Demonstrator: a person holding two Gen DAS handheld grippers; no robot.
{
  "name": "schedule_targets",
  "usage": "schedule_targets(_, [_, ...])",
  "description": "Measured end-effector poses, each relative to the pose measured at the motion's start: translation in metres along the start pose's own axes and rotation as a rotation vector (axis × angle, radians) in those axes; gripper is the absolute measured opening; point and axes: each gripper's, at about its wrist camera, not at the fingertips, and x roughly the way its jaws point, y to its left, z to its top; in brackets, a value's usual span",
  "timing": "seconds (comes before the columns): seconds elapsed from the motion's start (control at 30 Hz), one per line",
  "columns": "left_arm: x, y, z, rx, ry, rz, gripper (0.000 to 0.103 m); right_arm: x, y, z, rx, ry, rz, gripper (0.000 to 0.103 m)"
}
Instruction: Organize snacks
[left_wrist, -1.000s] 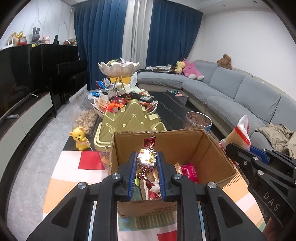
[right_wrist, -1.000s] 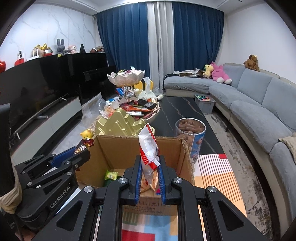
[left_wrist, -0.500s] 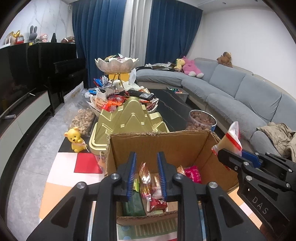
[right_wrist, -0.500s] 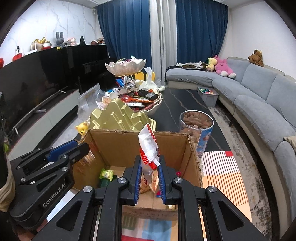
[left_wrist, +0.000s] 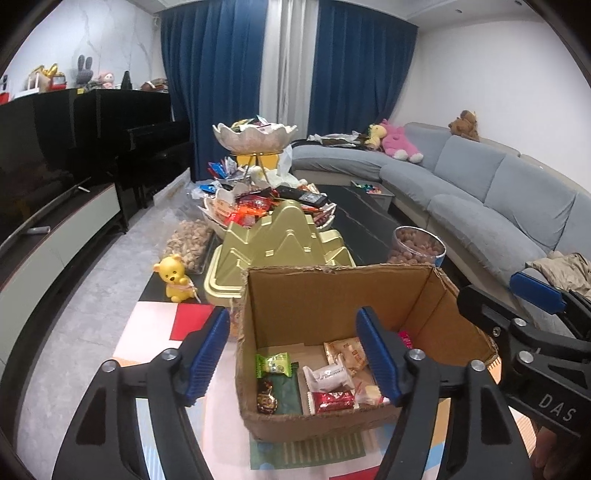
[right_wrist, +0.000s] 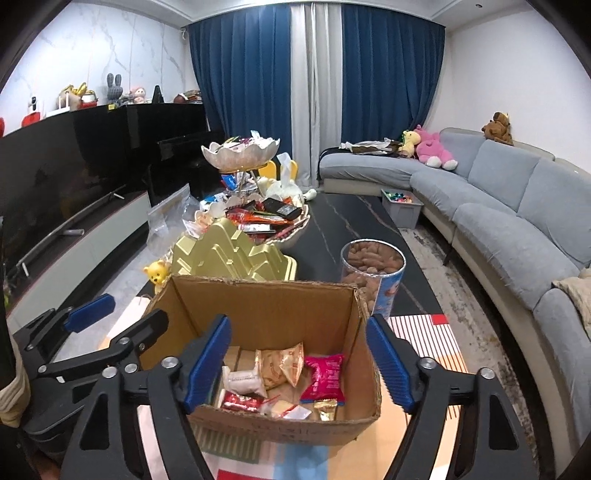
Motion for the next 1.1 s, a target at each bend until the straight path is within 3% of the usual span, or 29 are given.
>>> schedule_targets(0.33, [-0.039, 0.003, -0.003, 0.001, -0.045, 0.046, 0.09, -0.031, 0.002, -0.002, 0.012, -0.019, -0.004, 0.079])
schedule_targets(0.53, [-0.066, 0.003, -0.009, -0.003, -0.069, 0.072, 0.097, -0.057, 0.003, -0.006, 0.015, -0.044, -0.01, 0.086])
schedule_targets(1.1, [-0.138, 0.002, -0.039, -0.001, -0.114, 0.12, 0.103, -0.121, 0.006, -0.028, 0.008, -0.093, -0.037, 0.086])
